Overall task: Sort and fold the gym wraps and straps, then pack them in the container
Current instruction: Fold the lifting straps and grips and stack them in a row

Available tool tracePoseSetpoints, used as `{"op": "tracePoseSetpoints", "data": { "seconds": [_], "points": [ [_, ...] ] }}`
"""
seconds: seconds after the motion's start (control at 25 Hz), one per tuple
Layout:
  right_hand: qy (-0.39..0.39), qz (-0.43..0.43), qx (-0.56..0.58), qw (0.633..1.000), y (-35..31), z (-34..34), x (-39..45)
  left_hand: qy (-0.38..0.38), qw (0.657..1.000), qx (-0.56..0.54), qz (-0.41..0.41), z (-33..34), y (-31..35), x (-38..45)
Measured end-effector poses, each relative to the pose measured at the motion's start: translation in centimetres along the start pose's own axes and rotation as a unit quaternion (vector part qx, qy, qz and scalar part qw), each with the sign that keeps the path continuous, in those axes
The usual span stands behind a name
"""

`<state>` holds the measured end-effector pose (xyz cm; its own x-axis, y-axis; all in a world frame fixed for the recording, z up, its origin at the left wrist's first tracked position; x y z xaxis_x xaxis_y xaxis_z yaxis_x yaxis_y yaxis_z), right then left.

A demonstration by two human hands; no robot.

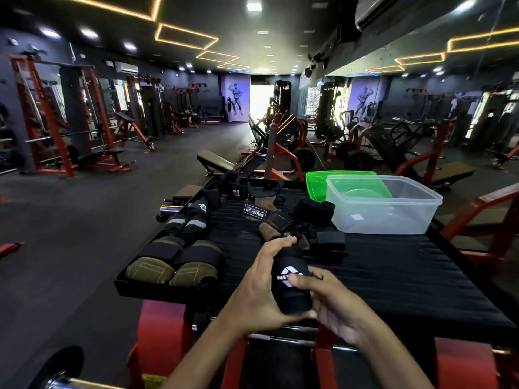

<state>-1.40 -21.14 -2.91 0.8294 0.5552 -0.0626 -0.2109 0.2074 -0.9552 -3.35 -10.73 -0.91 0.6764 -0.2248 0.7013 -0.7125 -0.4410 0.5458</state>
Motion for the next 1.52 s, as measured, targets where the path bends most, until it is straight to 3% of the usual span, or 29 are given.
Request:
{"op": "tracePoseSetpoints", "data": {
  "seconds": [0.12,0.24,0.36,0.48,0.68,0.88,1.08,1.24,1.36,1.52],
  "points": [
    [0.010,-0.015,-0.007,1.000,0.3,-0.6,0.0,-0.054,0.994,-0.083,-0.045,0.7,-1.0,0.2],
    [0.106,-0.081,-0.158,0.978,-0.4,-2.7,0.1,-0.114,0.934,-0.295,-0.166,1.2,-2.5,-0.2],
    [0.159,-0.129,-0.272,0.940,-0.8,-3.8,1.0,-0.058,0.914,-0.319,-0.245,2.5,-4.0,0.1],
    [0.146,-0.154,-0.321,0.923,-0.8,-3.5,1.9,0.028,0.902,-0.314,-0.295,3.1,-5.3,0.5],
    [0.055,-0.152,-0.306,0.938,-0.4,-4.4,2.6,0.061,0.921,-0.242,-0.300,3.5,-6.0,0.8],
    [0.050,-0.144,-0.306,0.940,0.2,-4.6,2.6,0.071,0.928,-0.187,-0.316,4.0,-6.0,0.9],
    [0.076,-0.115,-0.312,0.940,0.3,-4.5,2.8,0.087,0.897,-0.221,-0.373,3.5,-6.0,1.2],
    [0.091,-0.053,-0.162,0.981,0.6,-5.4,3.0,0.043,0.899,-0.279,-0.334,4.0,-5.6,1.0],
    [0.066,-0.033,-0.121,0.990,0.8,-5.9,3.0,0.028,0.912,-0.280,-0.298,3.8,-5.4,1.0],
    [0.035,-0.019,-0.081,0.996,0.9,-6.3,3.0,0.026,0.907,-0.266,-0.326,3.6,-5.8,0.7]
  ]
}}
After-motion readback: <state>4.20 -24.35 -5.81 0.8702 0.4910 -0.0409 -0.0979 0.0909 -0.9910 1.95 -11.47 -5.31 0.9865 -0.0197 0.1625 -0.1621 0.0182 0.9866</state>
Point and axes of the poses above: each hand's wrist, its own x-axis towards the middle knuckle, its own z-axis out of the palm, y = z × x, the point moved 6 cm from there along x, towards the middle knuckle, and after that the axes turned 4 degrees about -x, right-handed, at the moved point
